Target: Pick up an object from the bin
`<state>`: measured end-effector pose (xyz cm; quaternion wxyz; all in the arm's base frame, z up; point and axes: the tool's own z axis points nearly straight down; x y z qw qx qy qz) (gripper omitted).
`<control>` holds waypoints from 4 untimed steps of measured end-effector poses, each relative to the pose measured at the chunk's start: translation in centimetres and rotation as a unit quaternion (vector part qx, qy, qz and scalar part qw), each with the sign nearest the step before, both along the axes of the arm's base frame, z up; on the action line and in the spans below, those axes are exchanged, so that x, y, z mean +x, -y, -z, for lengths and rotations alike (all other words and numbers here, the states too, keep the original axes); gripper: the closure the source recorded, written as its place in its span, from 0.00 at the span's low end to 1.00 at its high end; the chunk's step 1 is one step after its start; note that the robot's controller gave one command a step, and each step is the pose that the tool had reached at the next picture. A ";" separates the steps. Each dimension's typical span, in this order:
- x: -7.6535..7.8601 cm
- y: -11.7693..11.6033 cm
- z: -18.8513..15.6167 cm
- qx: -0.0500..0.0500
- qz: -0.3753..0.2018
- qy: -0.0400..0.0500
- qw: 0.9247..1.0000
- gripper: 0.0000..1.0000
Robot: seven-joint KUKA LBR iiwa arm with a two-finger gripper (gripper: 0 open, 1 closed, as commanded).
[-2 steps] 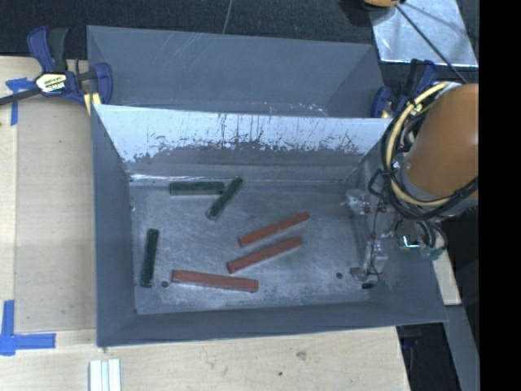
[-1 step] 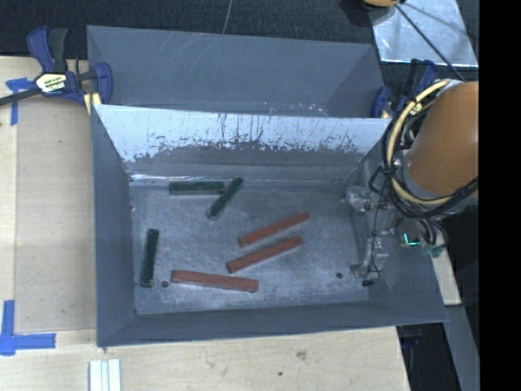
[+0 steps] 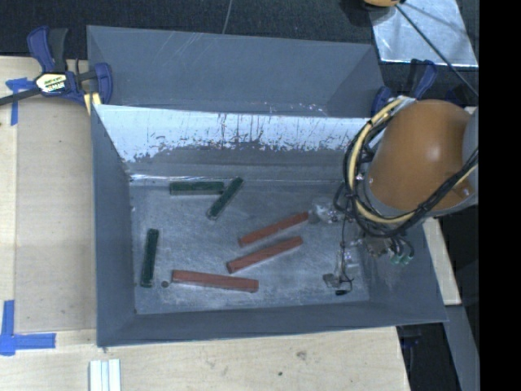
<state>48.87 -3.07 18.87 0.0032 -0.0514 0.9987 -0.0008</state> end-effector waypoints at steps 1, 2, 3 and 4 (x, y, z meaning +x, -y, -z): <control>3.5 1.2 6.4 0.000 -0.040 0.001 0.999 0.00; 3.7 -0.8 9.5 -0.001 -0.065 -0.005 0.998 0.00; 9.0 -3.7 11.8 0.001 -0.067 0.000 0.998 1.00; 9.0 -3.7 11.8 0.001 -0.067 0.000 0.998 1.00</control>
Offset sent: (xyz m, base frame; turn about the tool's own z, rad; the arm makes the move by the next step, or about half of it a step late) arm 0.0390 0.0417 -0.1045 -0.1756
